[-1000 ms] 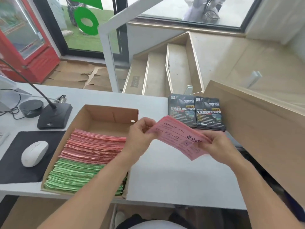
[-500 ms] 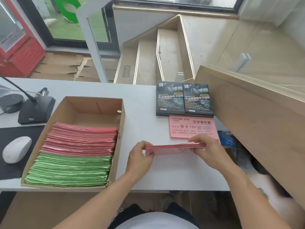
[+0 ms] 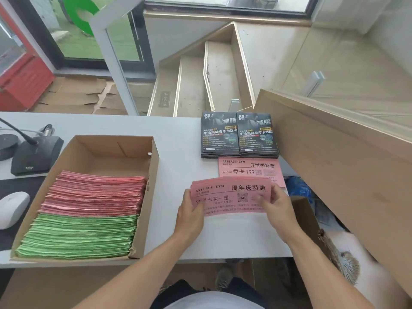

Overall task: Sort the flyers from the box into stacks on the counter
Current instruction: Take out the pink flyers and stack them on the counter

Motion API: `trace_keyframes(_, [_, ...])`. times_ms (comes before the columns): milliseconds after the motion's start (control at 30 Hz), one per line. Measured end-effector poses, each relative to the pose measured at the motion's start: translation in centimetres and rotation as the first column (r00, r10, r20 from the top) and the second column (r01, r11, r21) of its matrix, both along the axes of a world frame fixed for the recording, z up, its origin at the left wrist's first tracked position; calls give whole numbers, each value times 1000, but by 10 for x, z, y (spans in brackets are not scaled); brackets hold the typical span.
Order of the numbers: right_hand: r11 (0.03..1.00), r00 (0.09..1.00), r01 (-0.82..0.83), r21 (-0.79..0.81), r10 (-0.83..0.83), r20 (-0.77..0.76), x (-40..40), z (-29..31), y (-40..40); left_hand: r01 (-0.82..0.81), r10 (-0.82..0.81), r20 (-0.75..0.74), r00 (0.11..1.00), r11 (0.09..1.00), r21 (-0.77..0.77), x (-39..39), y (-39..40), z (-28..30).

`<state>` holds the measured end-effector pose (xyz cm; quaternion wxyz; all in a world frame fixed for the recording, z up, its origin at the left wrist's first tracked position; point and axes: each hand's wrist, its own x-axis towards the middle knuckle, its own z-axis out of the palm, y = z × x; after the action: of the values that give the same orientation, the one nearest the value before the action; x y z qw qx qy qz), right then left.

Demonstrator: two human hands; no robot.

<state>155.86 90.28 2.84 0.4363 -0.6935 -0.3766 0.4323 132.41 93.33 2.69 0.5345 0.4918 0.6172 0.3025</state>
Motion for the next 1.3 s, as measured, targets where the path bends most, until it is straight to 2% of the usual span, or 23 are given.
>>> trace_keyframes(133, [986,986,164,-28,-164,16,15,9,21,-17,16,-20,1000,999,-30,26,38,10])
trace_keyframes(233, [971,965,233,-56,-224,133,30,12,46,-9,5,-61,998,998,-62,46,69,16])
trace_keyframes(400, [980,895,178,-88,-124,428,48,8,84,17,-24,-124,992,998,-53,72,97,13])
trace_keyframes(533, [968,784,78,-240,89,614,48,1,84,122,-129,-242,962,992,-45,73,99,-3])
trace_keyframes(667, [942,756,-36,-334,244,607,42,-2,67,238,-245,-343,907,969,-63,71,88,-15])
trace_keyframes(800, [923,746,-2,-385,258,614,43,-6,65,320,-290,-430,855,948,-3,75,81,-18])
trace_keyframes(1033, [917,714,48,-396,246,656,45,0,68,225,-182,-352,918,971,84,76,84,-27])
trace_keyframes(1100, [922,678,33,-386,263,686,41,2,66,235,-194,-330,924,968,87,75,82,-23])
trace_keyframes(1167, [952,630,-6,-305,240,738,30,6,68,224,-189,-299,936,970,89,71,80,-16])
trace_keyframes(1300, [993,682,-116,-29,100,725,-19,26,88,85,-40,-193,980,970,228,47,79,16])
